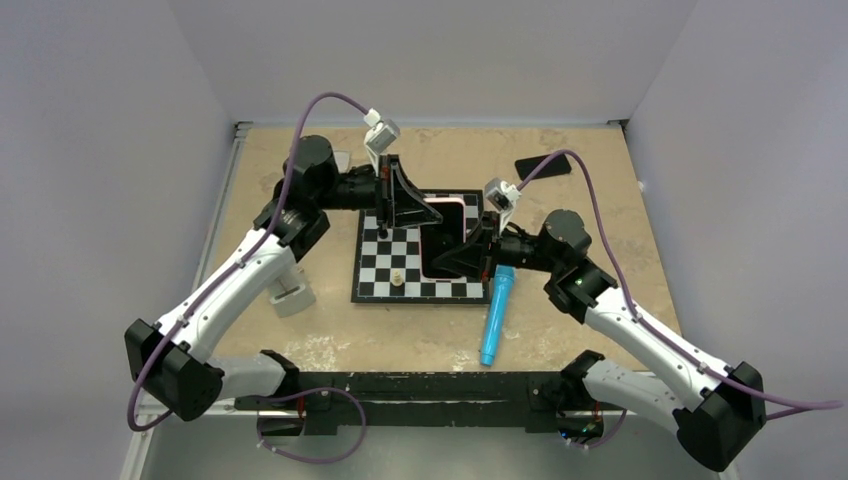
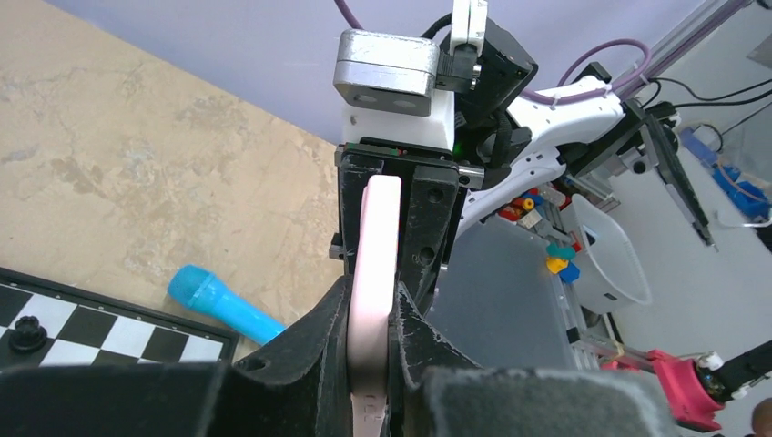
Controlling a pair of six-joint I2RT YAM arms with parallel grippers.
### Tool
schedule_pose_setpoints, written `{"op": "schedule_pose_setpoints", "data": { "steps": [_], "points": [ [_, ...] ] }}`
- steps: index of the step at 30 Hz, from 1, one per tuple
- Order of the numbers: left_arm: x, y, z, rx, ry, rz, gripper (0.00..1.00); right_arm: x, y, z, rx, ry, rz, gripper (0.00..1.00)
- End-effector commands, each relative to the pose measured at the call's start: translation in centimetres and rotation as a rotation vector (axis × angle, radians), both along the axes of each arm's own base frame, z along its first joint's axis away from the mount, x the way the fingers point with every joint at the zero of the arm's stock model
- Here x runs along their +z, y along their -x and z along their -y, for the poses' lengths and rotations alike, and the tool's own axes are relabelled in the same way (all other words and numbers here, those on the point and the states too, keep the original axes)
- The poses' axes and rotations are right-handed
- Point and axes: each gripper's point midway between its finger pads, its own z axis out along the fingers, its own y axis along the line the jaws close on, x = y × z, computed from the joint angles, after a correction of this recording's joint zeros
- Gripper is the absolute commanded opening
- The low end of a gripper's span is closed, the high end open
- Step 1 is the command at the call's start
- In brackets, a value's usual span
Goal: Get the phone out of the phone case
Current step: Remove the phone case from the phone.
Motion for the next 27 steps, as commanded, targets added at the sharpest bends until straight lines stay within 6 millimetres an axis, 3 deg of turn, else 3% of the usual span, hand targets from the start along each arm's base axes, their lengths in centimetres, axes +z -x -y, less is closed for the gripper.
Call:
{"op": "schedule_pose_setpoints", "data": {
  "steps": [1, 8, 11, 13, 18, 19, 20, 22, 23, 25, 27],
  "points": [
    [1.4, -1.9, 0.8, 0.045, 0.049, -0.121, 0.15, 4.0, -1.2, 0.5, -0.073, -0.103, 0.116, 0.00],
    [0.4, -1.9, 1.9, -0.003, 0.059, -0.182, 0.36, 4.9, -1.7, -0.2, -0.043, -0.119, 0.124, 0.00],
    [0.4, -1.8, 1.9, -0.004, 0.055, -0.180, 0.38, 5.2, -2.0, -0.4, -0.040, -0.124, 0.128, 0.00],
    [0.6, -1.7, 1.8, -0.011, 0.057, -0.172, 0.34, 5.6, -2.2, -0.4, -0.048, -0.133, 0.131, 0.00],
    [1.0, -1.3, 1.5, -0.002, 0.041, -0.135, 0.01, 5.3, -2.4, -0.6, -0.033, -0.104, 0.131, 0.00],
    [1.2, -1.3, 1.4, 0.001, 0.041, -0.127, 0.00, 5.1, -2.6, -0.7, -0.035, -0.090, 0.123, 0.00],
    [1.3, -1.3, 1.2, 0.006, 0.040, -0.122, 0.00, 4.7, -2.8, -0.8, -0.039, -0.072, 0.109, 0.07],
    [1.7, -1.4, 0.8, 0.028, 0.039, -0.119, 0.00, 3.8, -3.0, -0.7, -0.046, -0.034, 0.073, 0.36],
    [1.9, -1.5, 0.5, 0.047, 0.038, -0.122, 0.00, 3.4, -2.9, -0.5, -0.054, -0.022, 0.055, 0.45],
    [2.4, -1.8, -0.2, 0.076, 0.042, -0.123, 0.00, 2.7, -2.3, -0.1, -0.055, -0.019, 0.032, 0.56],
    [3.1, -1.8, -0.9, 0.100, 0.044, -0.113, 0.00, 2.1, -1.6, 0.3, -0.045, -0.016, 0.018, 0.59]
  ]
}}
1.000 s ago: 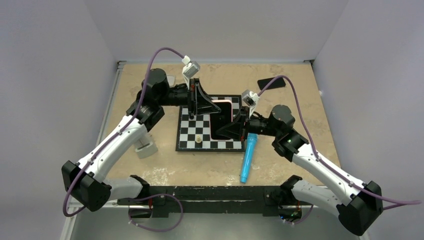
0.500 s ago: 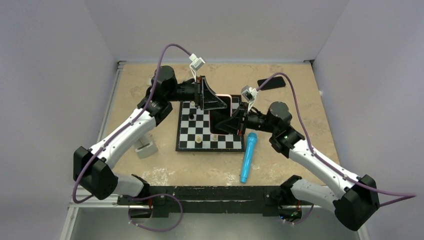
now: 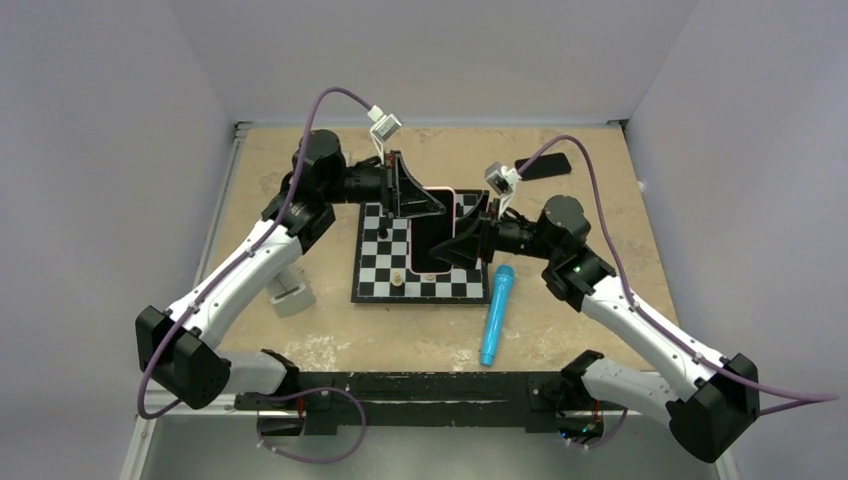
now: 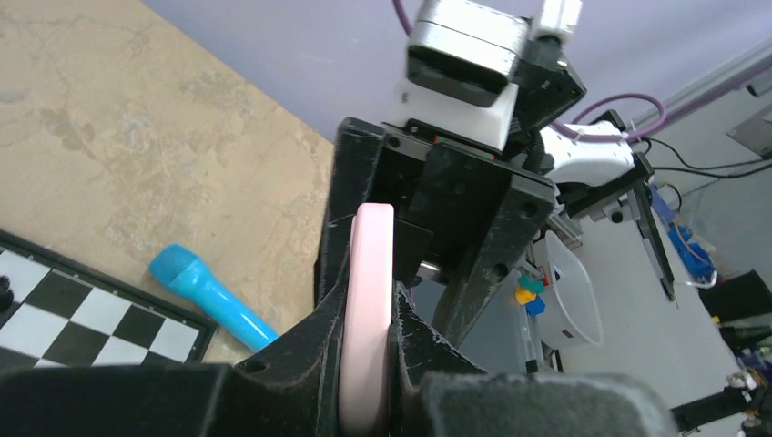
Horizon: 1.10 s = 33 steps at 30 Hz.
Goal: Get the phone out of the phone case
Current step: Remove the phone case from the phone.
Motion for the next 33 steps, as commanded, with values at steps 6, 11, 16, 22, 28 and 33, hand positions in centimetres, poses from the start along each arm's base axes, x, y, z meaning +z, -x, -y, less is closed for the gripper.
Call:
{"op": "schedule_pose_setpoints", "data": {
  "steps": [6, 11, 16, 22, 28, 33],
  "points": [
    [3.5, 0.8, -3.3, 0.152, -0.009, 0.043, 0.00, -0.3, 3.9, 0.6, 0.170, -0.015, 0.027, 0.59],
    [3.2, 1.8, -4.9, 0.234, 0.021, 0.022, 0.00, -0.1, 5.7, 0.1, 0.291, -0.044, 0.058, 0.55],
    [3.9, 2.9, -5.5, 0.246, 0.068, 0.001, 0.00, 0.7, 6.8, -0.9, 0.366, -0.077, 0.073, 0.48],
    [4.8, 4.2, -5.7, 0.216, 0.095, -0.001, 0.00, 1.9, 7.7, -1.3, 0.419, -0.139, 0.097, 0.45],
    [4.7, 4.7, -5.7, 0.199, 0.099, -0.027, 0.00, 2.0, 8.8, -2.2, 0.488, -0.139, 0.124, 0.26],
    [4.3, 4.5, -6.0, 0.220, 0.091, -0.088, 0.00, 1.5, 9.7, -2.4, 0.509, -0.139, 0.159, 0.30]
  ]
}}
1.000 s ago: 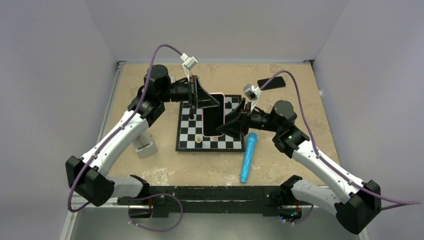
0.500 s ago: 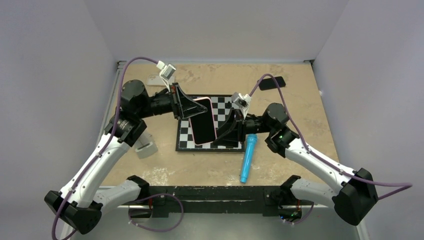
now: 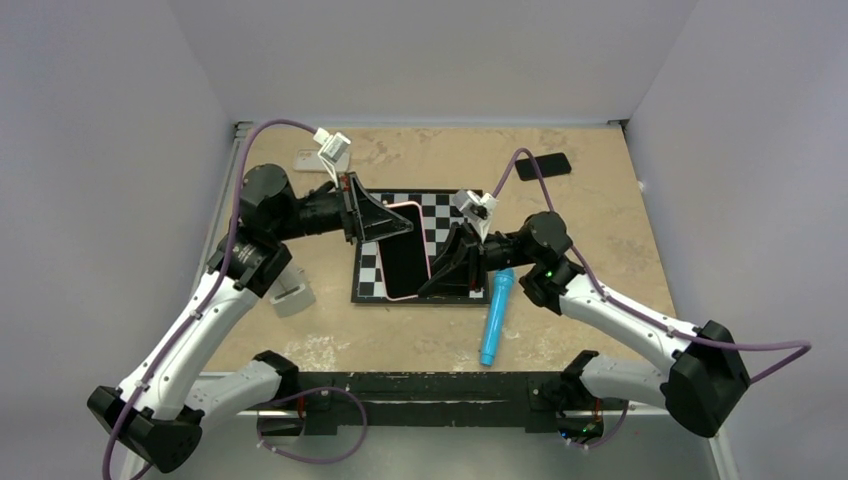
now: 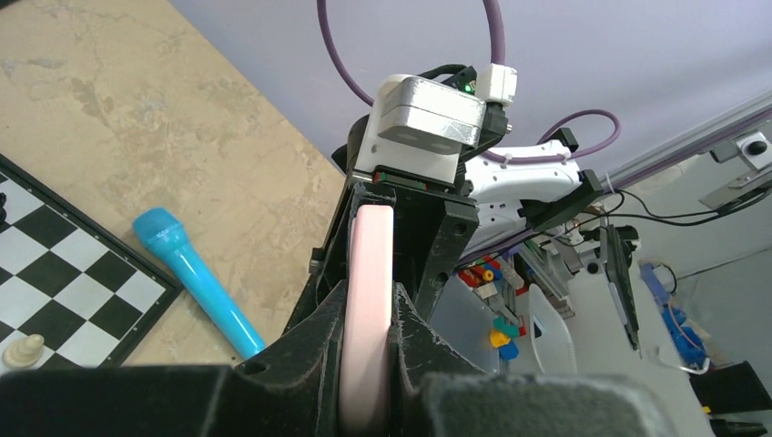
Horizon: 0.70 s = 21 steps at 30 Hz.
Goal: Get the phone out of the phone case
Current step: Remove the phone case from the phone.
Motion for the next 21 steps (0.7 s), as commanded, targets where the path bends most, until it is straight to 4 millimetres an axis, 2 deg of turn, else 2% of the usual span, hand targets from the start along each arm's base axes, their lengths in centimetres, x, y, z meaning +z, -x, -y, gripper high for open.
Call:
{"op": "schedule_pose_setpoints", "data": {
  "steps": [1, 5, 10, 13, 17, 21],
  "points": [
    [2.1, 0.0, -0.5, 0.027, 0.063, -0.003, 0.00, 1.6, 1.7, 0.2, 0.053, -0.068, 0.115, 0.30],
    [2.3, 0.2, -0.4, 0.002, 0.093, -0.021, 0.00, 1.7, 2.0, 0.4, 0.052, -0.079, 0.128, 0.26],
    [2.4, 0.2, -0.1, -0.021, 0.112, -0.035, 0.00, 1.5, 2.4, 0.6, 0.069, -0.084, 0.142, 0.15],
    [2.4, 0.5, -0.1, -0.043, 0.116, -0.042, 0.00, 1.3, 2.8, 1.0, 0.087, -0.096, 0.159, 0.15],
    [2.8, 0.8, 0.0, -0.065, 0.129, -0.048, 0.00, 1.3, 3.5, 1.5, 0.094, -0.109, 0.185, 0.21],
    [3.2, 0.8, 0.2, -0.086, 0.156, -0.051, 0.00, 1.5, 3.6, 1.7, 0.083, -0.098, 0.198, 0.20]
  ]
}}
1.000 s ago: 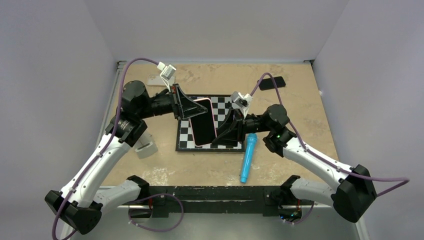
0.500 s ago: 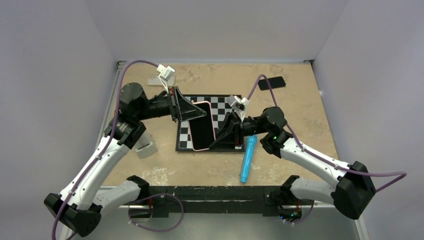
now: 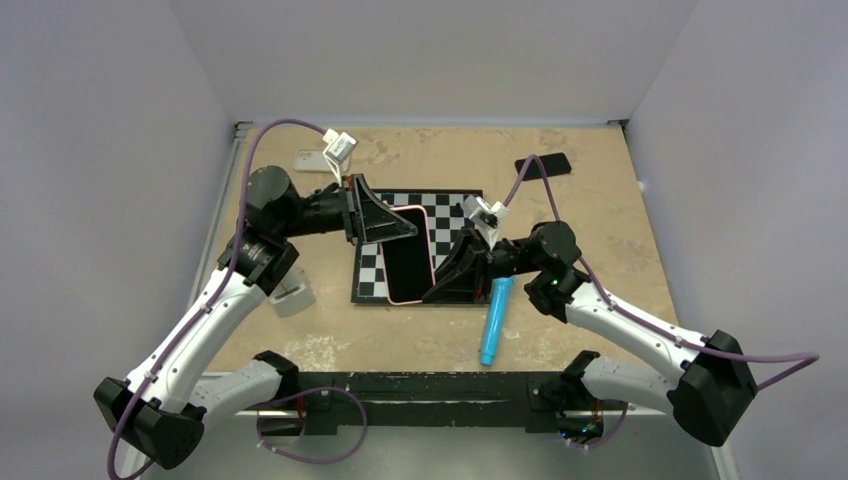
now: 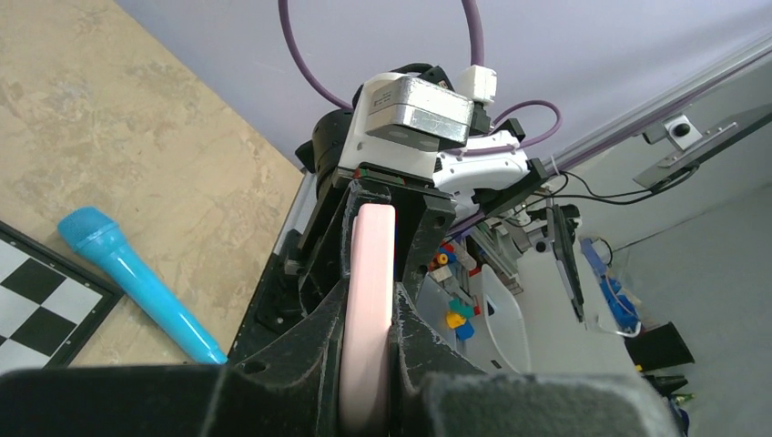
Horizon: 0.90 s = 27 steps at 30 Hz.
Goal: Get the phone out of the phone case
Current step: Remove the phone case from the phone.
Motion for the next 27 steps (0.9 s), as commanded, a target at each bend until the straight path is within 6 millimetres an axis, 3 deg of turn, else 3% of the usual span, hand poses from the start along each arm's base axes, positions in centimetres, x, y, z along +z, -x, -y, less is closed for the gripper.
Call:
{"op": "schedule_pose_setpoints", "data": {
  "steps": [1, 10, 16, 19, 22, 27],
  "points": [
    [2.9, -0.1, -0.3, 0.007, 0.093, 0.004, 0.00, 1.2, 2.0, 1.1, 0.064, -0.050, 0.156, 0.20],
    [2.5, 0.1, -0.5, 0.020, 0.063, 0.017, 0.00, 1.1, 1.9, 1.0, 0.067, -0.046, 0.156, 0.29],
    [2.3, 0.2, -0.5, 0.021, 0.060, 0.016, 0.00, 1.0, 1.9, 1.1, 0.063, -0.034, 0.160, 0.27],
    [2.3, 0.2, -0.6, 0.020, 0.056, 0.015, 0.00, 0.9, 1.8, 0.9, 0.072, -0.032, 0.166, 0.20],
    [2.0, 0.0, -0.6, 0.036, 0.049, -0.021, 0.00, 0.8, 1.9, 1.0, 0.088, -0.047, 0.216, 0.00],
    [0.8, -1.8, -0.8, 0.150, 0.058, -0.164, 0.00, 3.1, 2.5, 1.2, 0.085, -0.103, 0.335, 0.00]
  ]
}}
